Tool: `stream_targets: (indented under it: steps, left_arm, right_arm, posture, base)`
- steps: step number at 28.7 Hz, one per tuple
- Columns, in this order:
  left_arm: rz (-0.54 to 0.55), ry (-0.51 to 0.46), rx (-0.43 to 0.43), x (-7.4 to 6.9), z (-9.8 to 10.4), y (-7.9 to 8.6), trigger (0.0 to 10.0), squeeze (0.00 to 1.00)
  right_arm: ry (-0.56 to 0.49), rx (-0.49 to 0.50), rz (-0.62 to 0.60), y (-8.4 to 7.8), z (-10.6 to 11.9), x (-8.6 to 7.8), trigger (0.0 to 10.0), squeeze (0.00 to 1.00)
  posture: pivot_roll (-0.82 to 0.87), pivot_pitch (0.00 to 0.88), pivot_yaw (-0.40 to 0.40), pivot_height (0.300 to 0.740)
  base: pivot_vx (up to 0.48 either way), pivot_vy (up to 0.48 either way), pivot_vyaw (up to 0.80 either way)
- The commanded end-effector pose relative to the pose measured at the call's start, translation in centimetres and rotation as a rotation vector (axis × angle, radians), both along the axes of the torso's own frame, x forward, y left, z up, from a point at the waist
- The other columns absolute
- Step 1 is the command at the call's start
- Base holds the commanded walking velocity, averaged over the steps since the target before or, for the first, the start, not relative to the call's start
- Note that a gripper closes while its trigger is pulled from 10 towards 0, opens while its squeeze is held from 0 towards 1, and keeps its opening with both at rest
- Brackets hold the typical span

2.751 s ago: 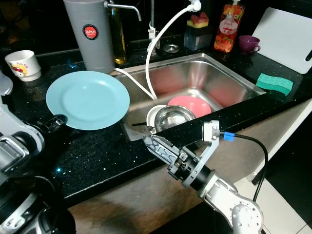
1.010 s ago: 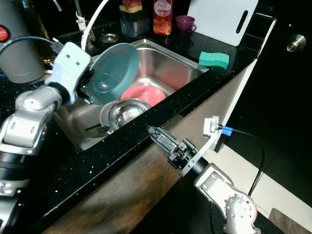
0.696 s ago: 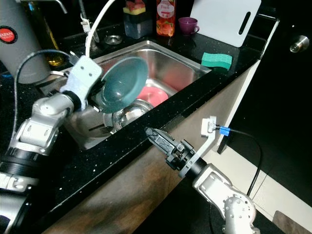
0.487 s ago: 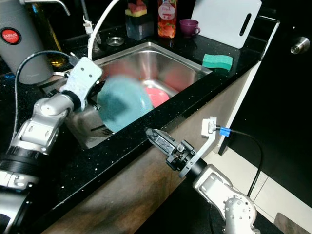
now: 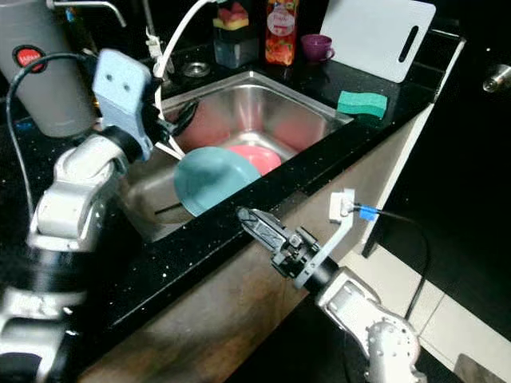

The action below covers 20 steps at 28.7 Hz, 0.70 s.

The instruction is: Kitchen organization

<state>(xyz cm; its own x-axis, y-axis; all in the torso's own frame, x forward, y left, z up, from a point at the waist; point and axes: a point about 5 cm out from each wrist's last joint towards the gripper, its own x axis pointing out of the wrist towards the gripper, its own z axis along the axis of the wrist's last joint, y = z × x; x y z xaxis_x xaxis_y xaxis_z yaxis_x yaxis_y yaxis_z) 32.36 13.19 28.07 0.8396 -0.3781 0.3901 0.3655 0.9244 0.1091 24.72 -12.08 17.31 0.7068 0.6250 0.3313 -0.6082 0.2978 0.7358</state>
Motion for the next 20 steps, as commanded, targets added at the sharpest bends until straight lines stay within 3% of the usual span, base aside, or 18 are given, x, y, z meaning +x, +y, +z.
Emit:
stream_targets:
  steps: [1,6,11,20]
  left_arm:
    - [-0.036,0.027,-0.065,-1.0,-0.6,-0.8,10.0,0.00]
    - [-0.039,0.081,-0.162,-2.4,-1.7,-1.6,10.0,0.00]
    - [-0.032,0.120,-0.162,-3.6,-2.2,-2.2,10.0,0.00]
    - [-0.034,0.172,-0.119,-4.5,-3.2,-3.1,10.0,0.00]
  right_arm:
    - [0.005,0.014,-0.010,-0.2,-0.1,0.2,10.0,0.00]
    - [0.008,0.017,-0.002,-0.3,-0.1,0.2,10.0,0.00]
    - [0.011,0.018,0.004,-0.4,-0.2,0.2,10.0,0.00]
    - [0.014,0.018,0.006,-0.4,-0.2,0.2,10.0,0.00]
  posture:
    - [0.08,0.000,0.019,0.740]
    - [0.10,0.000,0.008,0.740]
    - [0.10,0.000,0.003,0.740]
    - [0.10,0.000,0.007,0.740]
  base:
    - [0.000,0.000,0.00]
    - [0.000,0.000,0.00]
    - [0.000,0.000,0.00]
    - [-0.351,0.000,0.00]
